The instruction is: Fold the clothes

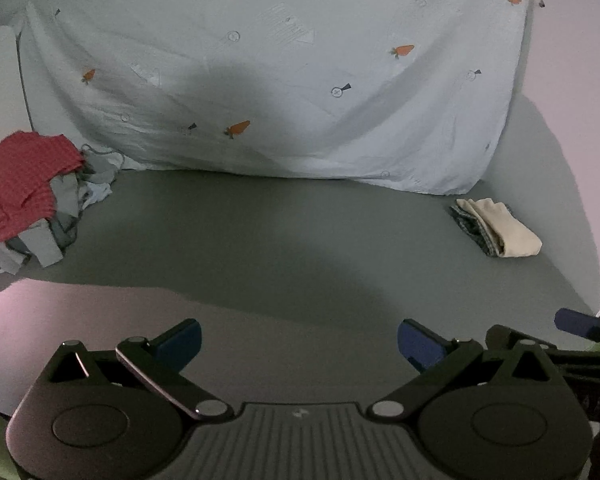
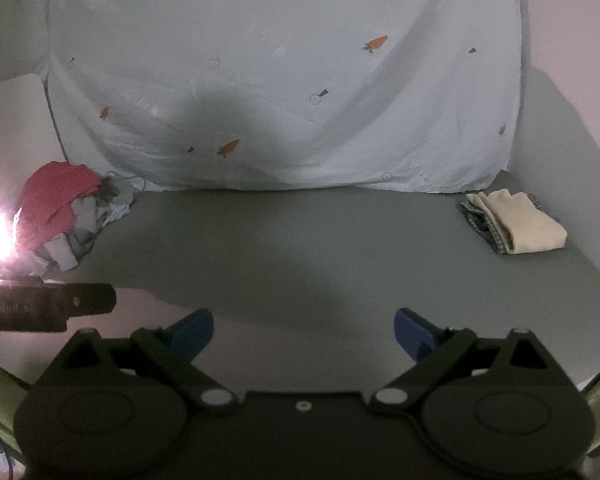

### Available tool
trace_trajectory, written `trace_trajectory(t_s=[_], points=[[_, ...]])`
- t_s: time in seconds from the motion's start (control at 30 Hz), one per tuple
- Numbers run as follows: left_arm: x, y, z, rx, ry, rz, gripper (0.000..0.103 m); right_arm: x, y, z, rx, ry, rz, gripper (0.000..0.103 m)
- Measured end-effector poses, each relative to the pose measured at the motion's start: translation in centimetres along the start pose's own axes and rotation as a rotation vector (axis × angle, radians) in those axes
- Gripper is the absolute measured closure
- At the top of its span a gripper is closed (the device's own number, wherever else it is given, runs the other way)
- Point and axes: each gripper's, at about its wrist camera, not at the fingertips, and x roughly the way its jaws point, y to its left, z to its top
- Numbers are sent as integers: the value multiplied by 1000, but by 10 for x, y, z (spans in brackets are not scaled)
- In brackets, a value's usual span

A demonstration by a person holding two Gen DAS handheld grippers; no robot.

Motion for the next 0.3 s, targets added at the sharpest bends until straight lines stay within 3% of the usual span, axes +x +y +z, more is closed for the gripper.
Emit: trace_trajectory(t_s=[0.3], points=[[-10,1,-7,5,-8,6,0,-7,4,-5,-17,-17,17,5]])
